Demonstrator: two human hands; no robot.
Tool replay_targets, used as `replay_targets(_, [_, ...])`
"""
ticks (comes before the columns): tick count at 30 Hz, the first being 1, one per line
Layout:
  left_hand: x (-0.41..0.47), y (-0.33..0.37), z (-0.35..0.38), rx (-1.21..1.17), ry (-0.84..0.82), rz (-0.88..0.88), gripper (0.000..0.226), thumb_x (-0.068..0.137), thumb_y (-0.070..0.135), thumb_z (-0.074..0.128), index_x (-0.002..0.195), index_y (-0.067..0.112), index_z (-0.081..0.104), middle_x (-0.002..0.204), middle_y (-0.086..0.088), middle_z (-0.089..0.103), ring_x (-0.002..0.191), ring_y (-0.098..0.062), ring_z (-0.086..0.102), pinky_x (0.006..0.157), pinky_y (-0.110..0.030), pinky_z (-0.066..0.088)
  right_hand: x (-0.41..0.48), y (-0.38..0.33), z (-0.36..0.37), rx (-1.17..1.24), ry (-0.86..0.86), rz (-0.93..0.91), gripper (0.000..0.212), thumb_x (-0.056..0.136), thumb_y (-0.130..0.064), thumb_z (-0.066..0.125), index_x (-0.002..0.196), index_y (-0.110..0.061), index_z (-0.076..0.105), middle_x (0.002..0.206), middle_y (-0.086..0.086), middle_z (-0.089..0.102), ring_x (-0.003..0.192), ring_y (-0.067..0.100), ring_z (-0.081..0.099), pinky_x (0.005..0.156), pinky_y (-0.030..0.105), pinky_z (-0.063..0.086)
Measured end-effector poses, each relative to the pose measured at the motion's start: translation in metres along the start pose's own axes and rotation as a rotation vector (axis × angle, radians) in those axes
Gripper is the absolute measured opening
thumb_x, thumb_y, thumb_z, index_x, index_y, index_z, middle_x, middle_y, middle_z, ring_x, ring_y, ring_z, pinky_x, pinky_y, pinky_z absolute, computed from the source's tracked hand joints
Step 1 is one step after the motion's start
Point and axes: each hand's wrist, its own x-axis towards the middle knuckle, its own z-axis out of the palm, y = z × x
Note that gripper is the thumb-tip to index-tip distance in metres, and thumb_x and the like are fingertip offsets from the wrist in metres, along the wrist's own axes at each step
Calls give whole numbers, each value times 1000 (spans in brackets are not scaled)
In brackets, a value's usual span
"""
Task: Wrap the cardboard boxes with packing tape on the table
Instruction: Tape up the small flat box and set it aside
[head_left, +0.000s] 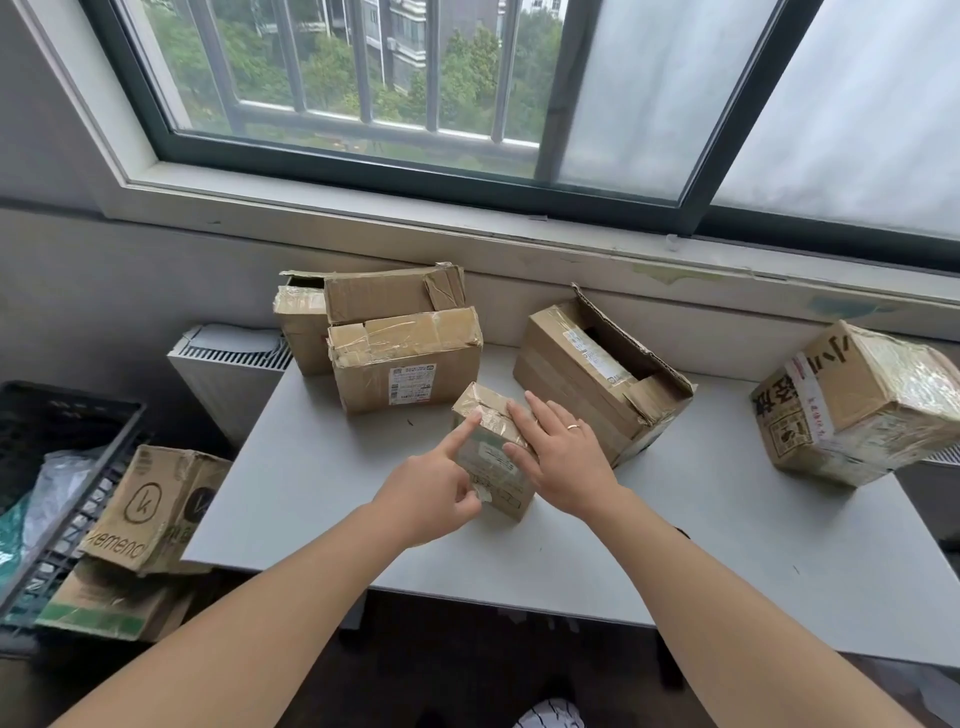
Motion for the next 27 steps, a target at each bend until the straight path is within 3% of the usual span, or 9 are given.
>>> replay_targets(2, [2, 0, 2, -10, 4, -2, 34, 95, 40, 56, 70, 23, 71, 161, 37, -16, 76, -19, 66, 77, -35, 53, 1, 0, -2, -53, -55, 20, 80, 89, -76, 2, 161, -42, 12, 171, -6, 8, 156, 28, 14, 120, 59, 21])
replay_targets(6, [7, -4, 5, -44, 20, 17, 34, 95, 40, 56, 71, 23, 73, 161, 39, -11, 77, -14, 65, 79, -34, 53, 4, 2, -10, -52, -97, 32, 64, 102, -67, 27, 160, -47, 10, 172, -2, 5, 156, 29, 10, 122, 58, 17])
replay_targets(8, [11, -6, 4, -121, 61, 34, 29, 94, 38, 59, 77, 25, 78, 164, 35, 3, 86, -12, 66, 84, -31, 52, 3, 5, -10, -4, -30, -1, 66, 100, -68, 29, 160, -43, 20, 170, 4, 17, 154, 32, 21, 120, 56, 26])
replay_targets(11, [18, -10, 2, -259, 125, 56, 20, 91, 32, 66, 77, 28, 80, 165, 26, 22, 103, -10, 65, 91, -26, 47, 0, 7, -8, 39, 157, -87, 69, 95, -64, 37, 153, -28, 44, 155, 13, 46, 136, 37, 49, 104, 54, 47])
replay_targets(15, [24, -12, -5, -421, 182, 76, 19, 91, 26, 71, 75, 22, 82, 161, 23, 34, 122, -2, 55, 99, -24, 41, -5, 8, -9, 33, 309, -117, 54, 96, -55, 47, 138, -24, 61, 140, 14, 60, 121, 37, 59, 94, 51, 52])
replay_targets(17, [24, -12, -11, -510, 214, 40, 18, 90, 26, 73, 77, 20, 83, 153, 19, 46, 119, -3, 54, 99, -23, 40, -8, 10, -4, -12, 334, -131, 47, 99, -51, 47, 131, -23, 67, 136, 14, 62, 118, 37, 60, 95, 51, 52])
replay_targets(21, [21, -9, -21, -773, 277, -81, 26, 72, 51, 64, 67, 31, 81, 122, 25, 61, 114, -1, 58, 97, -28, 46, -15, 11, 8, -21, 281, -103, 47, 99, -51, 44, 131, -25, 67, 136, 12, 61, 119, 37, 60, 94, 54, 51])
replay_targets(25, [19, -11, -29, -925, 256, -153, 17, 87, 31, 73, 73, 29, 82, 102, 15, 73, 97, -1, 64, 89, -29, 48, -11, 5, -11, 152, 187, 23, 61, 96, -61, 31, 140, -31, 61, 153, 11, 46, 139, 34, 40, 112, 51, 37])
replay_targets(27, [17, -8, -35, -1002, 261, -174, 17, 91, 23, 73, 77, 24, 82, 93, 10, 76, 86, -4, 64, 80, -27, 49, -7, 3, -23, 332, 267, 59, 49, 101, -47, 45, 144, -26, 58, 151, 8, 49, 140, 28, 39, 115, 42, 34])
